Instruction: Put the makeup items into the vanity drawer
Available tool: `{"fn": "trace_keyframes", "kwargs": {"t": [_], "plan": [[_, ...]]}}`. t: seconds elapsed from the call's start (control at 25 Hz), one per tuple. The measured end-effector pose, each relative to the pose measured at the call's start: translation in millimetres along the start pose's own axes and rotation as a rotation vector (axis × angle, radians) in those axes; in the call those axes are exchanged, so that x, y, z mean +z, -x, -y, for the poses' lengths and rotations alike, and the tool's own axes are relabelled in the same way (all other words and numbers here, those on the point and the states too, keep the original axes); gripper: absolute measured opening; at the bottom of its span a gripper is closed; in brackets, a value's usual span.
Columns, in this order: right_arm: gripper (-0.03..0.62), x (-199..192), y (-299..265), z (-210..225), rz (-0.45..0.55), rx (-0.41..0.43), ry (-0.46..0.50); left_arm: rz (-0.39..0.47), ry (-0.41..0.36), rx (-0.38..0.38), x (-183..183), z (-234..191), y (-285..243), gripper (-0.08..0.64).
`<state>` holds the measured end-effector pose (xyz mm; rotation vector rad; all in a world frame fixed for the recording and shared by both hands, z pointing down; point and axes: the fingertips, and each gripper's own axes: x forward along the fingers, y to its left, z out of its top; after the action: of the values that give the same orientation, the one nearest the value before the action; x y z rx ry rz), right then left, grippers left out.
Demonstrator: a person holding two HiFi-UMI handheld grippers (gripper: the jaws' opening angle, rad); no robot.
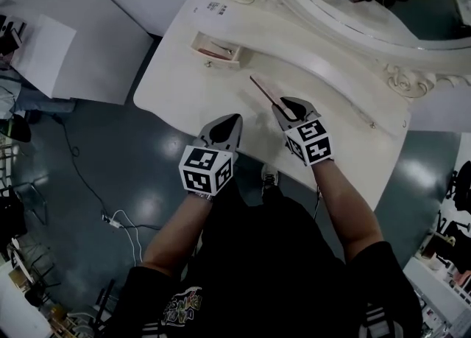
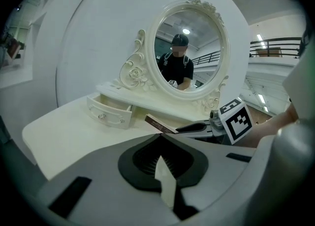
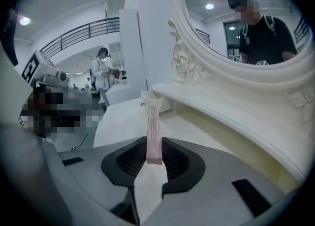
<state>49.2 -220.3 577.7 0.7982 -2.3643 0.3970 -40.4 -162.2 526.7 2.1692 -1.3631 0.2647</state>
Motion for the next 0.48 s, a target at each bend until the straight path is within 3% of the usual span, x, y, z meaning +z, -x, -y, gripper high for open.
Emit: {"fn": "trace_keyframes", "kwargs": {"t": [0.48], "plan": [[0.107,75,15,-30,0.127,0.012,0.061,0.073,-0.051,0.012,42,-5,23,0.000]]}}
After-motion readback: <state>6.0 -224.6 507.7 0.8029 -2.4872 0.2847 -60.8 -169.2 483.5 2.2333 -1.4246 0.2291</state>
